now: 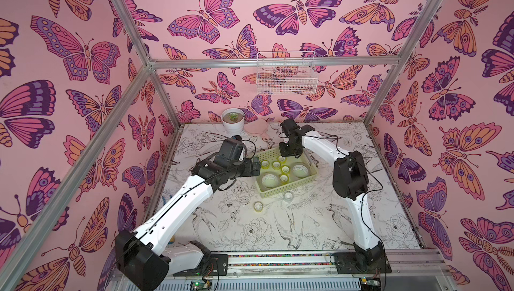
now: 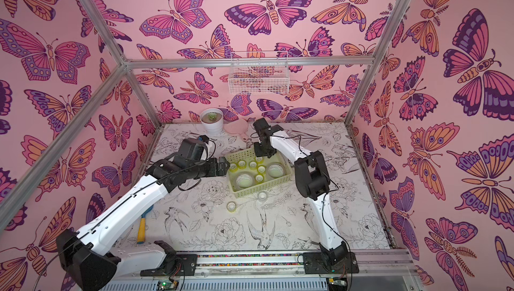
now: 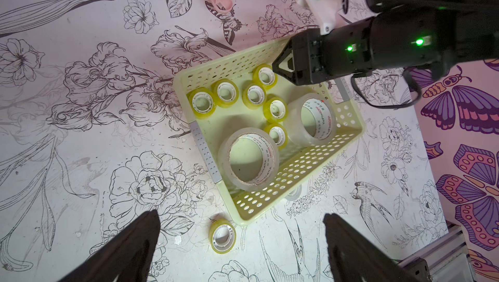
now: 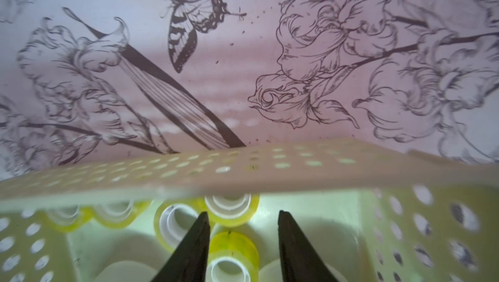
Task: Put the transparent tape into the storage box
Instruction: Place the tape in the storage box.
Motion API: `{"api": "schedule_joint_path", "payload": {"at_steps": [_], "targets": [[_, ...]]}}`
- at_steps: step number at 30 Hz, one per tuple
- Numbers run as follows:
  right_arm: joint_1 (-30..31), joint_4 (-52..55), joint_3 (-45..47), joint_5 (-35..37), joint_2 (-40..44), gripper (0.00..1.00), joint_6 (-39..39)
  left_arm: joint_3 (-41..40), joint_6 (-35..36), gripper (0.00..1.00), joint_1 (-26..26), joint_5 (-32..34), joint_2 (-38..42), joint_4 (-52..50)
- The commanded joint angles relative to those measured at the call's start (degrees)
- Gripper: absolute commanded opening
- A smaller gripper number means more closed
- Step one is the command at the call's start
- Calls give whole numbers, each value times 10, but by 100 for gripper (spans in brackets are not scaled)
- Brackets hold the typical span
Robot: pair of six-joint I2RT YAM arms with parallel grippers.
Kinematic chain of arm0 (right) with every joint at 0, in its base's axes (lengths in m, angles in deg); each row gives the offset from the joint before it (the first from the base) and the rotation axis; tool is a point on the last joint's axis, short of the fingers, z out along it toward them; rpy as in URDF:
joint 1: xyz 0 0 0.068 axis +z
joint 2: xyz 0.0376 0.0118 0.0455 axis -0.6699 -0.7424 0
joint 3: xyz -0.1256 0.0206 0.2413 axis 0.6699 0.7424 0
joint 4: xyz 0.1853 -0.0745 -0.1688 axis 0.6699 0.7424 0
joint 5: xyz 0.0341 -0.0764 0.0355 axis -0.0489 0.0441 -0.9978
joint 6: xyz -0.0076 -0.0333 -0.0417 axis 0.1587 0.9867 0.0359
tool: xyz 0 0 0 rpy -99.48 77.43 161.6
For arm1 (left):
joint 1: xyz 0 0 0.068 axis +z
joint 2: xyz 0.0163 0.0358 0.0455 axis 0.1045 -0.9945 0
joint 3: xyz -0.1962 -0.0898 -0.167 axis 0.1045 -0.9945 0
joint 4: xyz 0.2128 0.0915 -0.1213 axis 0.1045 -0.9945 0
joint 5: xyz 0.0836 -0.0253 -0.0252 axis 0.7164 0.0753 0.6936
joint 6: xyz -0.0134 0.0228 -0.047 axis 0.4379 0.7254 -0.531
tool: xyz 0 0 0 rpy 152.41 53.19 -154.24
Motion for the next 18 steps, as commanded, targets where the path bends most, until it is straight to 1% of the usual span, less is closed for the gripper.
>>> {"api": "schedule_joint_path", "payload": {"at_steps": [1, 4, 10, 15, 18], "targets": [[3, 1, 25, 5, 75, 47, -8, -10, -2, 100, 3, -1, 7, -2], [5, -1, 69, 3, 122, 48, -13, -12, -2, 100, 3, -7, 7, -1], [22, -8, 194, 5, 223, 49, -36, -16, 1, 100, 2, -22, 6, 0], [48, -7, 304, 20, 310, 47, -64, -17, 7, 100, 2, -32, 3, 0], [64, -12, 360, 24, 349, 47, -82, -17, 13, 100, 2, -37, 2, 0]]}}
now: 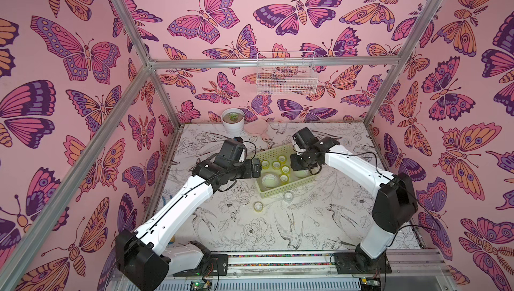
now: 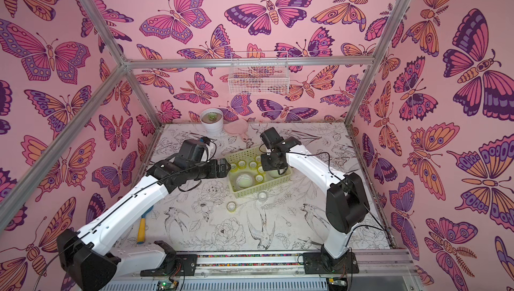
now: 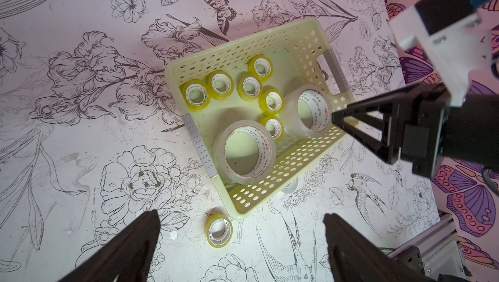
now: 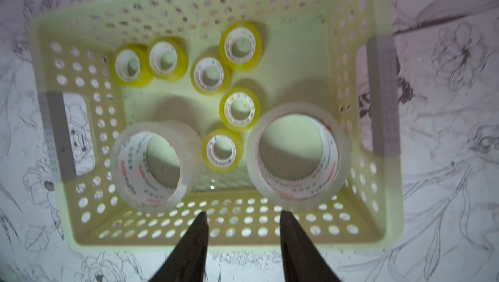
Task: Put the transparent tape into the storage box
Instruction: Place the tape in the storage box, then pick up the tape at the center of the board.
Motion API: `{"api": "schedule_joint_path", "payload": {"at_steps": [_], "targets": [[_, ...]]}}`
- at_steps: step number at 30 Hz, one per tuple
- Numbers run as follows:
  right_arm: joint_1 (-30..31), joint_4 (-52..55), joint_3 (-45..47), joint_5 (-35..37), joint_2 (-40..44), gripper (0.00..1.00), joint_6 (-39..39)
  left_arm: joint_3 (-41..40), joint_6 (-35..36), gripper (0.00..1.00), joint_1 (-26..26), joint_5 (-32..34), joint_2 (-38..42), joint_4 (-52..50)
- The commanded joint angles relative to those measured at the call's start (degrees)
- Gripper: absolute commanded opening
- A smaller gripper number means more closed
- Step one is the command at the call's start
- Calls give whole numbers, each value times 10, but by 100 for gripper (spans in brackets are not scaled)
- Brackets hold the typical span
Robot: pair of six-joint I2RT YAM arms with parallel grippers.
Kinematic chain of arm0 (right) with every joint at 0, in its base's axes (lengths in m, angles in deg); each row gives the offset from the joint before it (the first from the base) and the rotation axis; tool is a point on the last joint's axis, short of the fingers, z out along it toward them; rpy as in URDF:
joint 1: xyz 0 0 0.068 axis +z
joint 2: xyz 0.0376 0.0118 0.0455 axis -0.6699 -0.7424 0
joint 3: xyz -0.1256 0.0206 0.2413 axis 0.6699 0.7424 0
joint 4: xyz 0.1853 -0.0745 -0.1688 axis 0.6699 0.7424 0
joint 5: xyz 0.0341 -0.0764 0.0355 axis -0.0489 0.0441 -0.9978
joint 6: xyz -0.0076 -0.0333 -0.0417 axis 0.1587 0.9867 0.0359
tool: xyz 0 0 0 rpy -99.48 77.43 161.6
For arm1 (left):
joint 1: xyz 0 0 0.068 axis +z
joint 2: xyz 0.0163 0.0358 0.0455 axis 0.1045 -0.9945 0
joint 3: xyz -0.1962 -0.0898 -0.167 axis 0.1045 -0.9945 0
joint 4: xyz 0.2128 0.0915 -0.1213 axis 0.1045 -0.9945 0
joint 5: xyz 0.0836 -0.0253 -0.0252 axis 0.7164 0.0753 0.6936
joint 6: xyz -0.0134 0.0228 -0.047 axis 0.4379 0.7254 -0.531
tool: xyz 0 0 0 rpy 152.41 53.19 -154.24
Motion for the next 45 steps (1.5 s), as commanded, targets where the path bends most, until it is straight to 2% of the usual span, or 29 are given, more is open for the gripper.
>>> {"api": "schedule_joint_path", "payload": {"at_steps": [1, 7, 12, 20, 33, 45], "targets": [[18, 1, 48, 13, 43, 46, -34, -9, 12, 100, 2, -13, 1, 0], [57, -12, 130, 13, 76, 45, -66, -9, 12, 100, 2, -23, -4, -1], [77, -45, 169, 3, 68, 47, -86, -10, 10, 100, 2, -26, -1, -1], [83, -97, 175, -3, 6, 46, -94, -16, 5, 100, 2, -29, 10, -2], [83, -125, 163, -4, -65, 41, -88, -30, 5, 100, 2, -41, 28, -11], [83, -121, 172, 7, -62, 21, -79, -26, 7, 100, 2, -41, 22, -11]]}}
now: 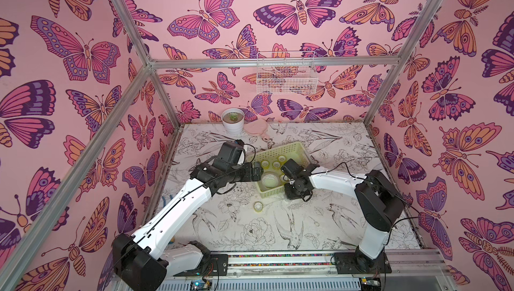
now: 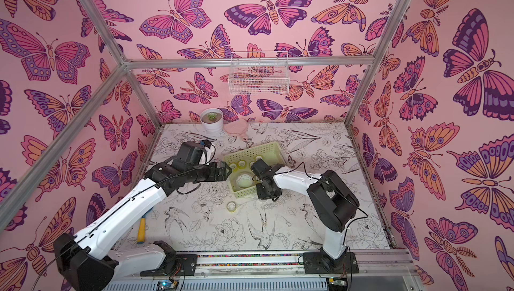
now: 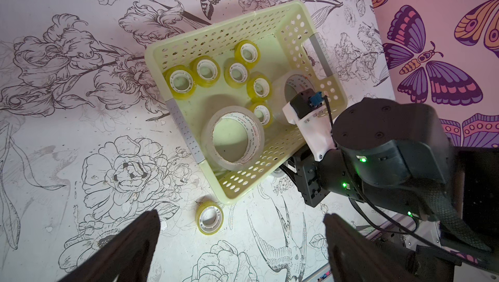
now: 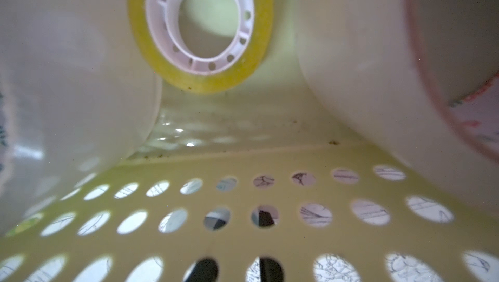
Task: Put the transparent tape into the storage box
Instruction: Pick up the tape at the center of the board, then place the tape in the storage box.
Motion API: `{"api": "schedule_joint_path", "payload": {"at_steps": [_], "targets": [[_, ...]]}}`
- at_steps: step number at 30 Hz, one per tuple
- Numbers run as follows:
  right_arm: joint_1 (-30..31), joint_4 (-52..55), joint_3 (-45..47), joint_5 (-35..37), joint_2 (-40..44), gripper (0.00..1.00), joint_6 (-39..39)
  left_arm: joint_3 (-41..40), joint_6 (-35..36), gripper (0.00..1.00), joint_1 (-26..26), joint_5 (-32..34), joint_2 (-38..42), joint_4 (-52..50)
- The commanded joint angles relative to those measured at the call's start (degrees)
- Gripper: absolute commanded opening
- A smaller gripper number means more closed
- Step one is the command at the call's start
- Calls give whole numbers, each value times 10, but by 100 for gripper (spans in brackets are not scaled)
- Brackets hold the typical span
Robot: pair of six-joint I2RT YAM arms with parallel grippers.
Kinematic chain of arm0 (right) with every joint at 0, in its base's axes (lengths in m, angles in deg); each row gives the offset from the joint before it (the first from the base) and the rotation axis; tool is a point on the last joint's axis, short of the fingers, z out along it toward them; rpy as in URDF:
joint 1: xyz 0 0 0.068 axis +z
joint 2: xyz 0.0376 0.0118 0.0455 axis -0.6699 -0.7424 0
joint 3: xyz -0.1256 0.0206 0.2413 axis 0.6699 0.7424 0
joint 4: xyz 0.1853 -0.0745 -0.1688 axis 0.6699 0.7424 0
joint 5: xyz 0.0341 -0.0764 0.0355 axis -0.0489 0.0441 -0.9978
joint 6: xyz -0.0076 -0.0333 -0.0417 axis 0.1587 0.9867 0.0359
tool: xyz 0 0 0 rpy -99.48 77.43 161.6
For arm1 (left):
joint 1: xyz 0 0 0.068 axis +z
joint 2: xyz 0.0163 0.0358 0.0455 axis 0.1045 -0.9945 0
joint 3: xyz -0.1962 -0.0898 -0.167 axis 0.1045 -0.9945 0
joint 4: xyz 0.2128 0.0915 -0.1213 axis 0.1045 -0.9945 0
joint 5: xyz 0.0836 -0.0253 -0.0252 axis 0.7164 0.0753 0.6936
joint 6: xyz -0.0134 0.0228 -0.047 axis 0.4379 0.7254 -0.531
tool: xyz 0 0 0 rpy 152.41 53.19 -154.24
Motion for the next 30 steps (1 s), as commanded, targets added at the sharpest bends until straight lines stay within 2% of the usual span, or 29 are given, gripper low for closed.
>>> {"api": "schedule_joint_path", "payload": {"at_steps": [1, 3, 8, 11, 20, 25, 30], "targets": [[4, 4, -1, 9, 1, 20, 0, -7, 4, 100, 2, -3, 1, -10], [3, 7, 1, 10, 6, 15, 0, -5, 5, 100, 2, -4, -1, -10], [3, 27, -2, 20, 40, 15, 0, 0, 6, 100, 2, -5, -9, -9], [3, 49, -9, 31, 66, 9, 4, 6, 7, 100, 2, -7, -19, -9], [-8, 140, -62, 78, 137, 10, 29, 32, 17, 100, 2, -16, -62, -7], [-43, 153, -121, 77, 129, 10, 58, 42, 16, 100, 2, -28, -79, -2], [-77, 155, -189, 73, 77, 10, 92, 54, 12, 100, 0, -48, -96, -1]]}}
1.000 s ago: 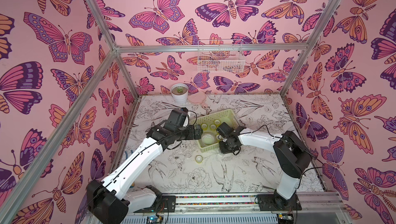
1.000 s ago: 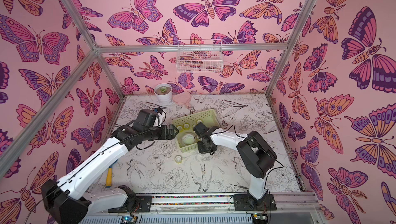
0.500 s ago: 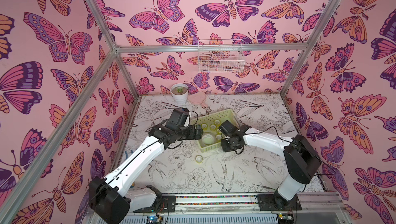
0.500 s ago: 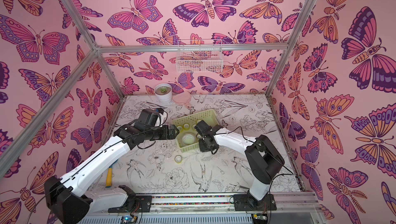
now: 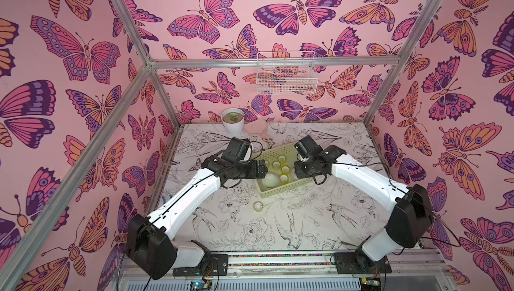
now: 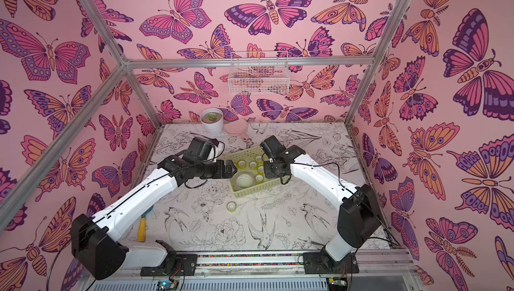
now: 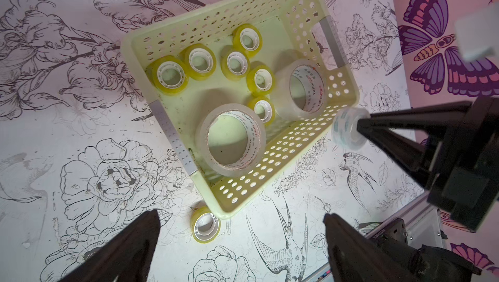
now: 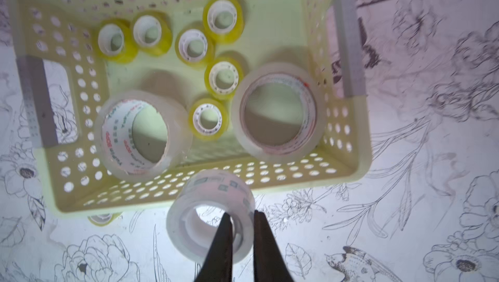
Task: Put the transparent tape into the storage box
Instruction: Place the tape in the storage box.
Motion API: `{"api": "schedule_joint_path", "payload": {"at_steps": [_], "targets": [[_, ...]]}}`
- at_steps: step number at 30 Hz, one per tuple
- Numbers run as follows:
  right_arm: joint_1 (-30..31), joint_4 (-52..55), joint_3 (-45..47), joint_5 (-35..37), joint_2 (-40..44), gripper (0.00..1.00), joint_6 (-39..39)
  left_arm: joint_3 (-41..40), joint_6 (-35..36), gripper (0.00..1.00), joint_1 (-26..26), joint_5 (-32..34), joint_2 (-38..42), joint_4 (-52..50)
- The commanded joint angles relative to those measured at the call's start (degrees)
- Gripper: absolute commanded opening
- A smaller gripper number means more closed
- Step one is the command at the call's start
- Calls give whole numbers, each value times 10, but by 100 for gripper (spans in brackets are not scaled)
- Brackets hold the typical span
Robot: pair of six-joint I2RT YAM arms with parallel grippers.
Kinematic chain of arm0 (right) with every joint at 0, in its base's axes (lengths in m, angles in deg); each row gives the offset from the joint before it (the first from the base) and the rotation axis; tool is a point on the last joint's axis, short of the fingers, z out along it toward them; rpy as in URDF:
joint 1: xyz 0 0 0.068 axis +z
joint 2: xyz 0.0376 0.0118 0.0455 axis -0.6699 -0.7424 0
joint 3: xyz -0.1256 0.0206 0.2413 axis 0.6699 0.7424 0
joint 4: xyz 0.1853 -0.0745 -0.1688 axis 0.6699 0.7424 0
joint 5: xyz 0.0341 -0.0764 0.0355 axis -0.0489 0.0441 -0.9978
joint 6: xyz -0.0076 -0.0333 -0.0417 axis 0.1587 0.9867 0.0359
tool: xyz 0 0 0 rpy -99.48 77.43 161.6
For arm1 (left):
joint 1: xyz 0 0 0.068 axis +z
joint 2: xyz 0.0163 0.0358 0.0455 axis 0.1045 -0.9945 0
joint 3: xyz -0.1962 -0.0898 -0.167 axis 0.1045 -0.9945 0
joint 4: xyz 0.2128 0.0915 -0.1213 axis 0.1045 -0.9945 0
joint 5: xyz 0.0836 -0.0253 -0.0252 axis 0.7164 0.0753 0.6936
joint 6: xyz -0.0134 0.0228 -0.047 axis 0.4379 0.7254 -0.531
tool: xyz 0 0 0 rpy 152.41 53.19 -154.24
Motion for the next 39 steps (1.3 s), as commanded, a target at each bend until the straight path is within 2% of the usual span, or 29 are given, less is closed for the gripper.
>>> {"api": "schedule_joint_path", "payload": {"at_steps": [1, 8, 20, 33, 39], "targets": [[-20, 15, -43, 7, -43, 10, 34, 16, 4, 100, -1, -19, -12, 1], [-55, 9, -129, -6, -131, 10, 57, 25, -2, 100, -4, -22, -13, 5], [-92, -14, -211, -21, -252, 10, 66, 34, -17, 100, -5, -30, -17, 20], [-106, -23, -285, -30, -330, 10, 70, 33, -19, 100, -4, -21, -20, 19], [-106, -29, -279, -54, -325, 17, 70, 30, -21, 100, -4, -15, -19, 19]]}}
